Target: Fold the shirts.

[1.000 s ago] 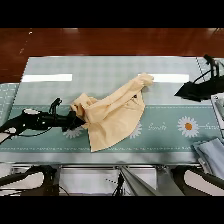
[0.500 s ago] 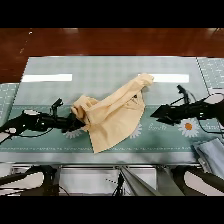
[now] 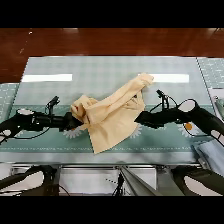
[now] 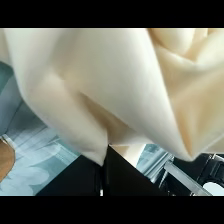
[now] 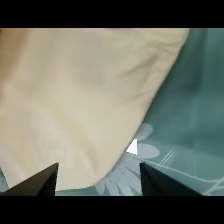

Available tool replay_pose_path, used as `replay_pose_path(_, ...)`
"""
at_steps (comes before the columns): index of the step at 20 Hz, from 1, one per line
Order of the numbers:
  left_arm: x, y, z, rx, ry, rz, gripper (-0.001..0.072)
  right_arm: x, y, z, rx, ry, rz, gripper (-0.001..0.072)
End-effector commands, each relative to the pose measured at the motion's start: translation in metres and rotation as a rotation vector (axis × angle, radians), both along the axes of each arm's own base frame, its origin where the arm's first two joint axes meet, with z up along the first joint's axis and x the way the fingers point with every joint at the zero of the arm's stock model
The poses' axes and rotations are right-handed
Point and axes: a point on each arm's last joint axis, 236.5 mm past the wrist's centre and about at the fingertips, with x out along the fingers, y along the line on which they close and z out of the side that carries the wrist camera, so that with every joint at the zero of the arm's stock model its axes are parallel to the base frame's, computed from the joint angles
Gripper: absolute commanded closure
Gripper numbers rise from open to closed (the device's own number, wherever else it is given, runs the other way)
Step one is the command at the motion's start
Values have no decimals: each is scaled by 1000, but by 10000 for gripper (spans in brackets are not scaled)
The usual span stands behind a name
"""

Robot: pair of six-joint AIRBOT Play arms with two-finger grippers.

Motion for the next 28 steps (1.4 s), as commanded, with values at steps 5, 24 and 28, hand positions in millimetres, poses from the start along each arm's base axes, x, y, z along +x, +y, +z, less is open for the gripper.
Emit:
replay_pose_path(5, 0, 2, 7, -21, -3, 4, 685, -23, 28, -19, -30, 22, 9, 152)
replay_pose_path(24, 129, 88, 356, 163, -917, 260, 686, 89, -41, 285, 35, -866, -234, 693)
replay_pose_path(28, 91, 114, 485, 234, -1159, 407, 686, 53, -99, 417, -37, -1174, -353, 693)
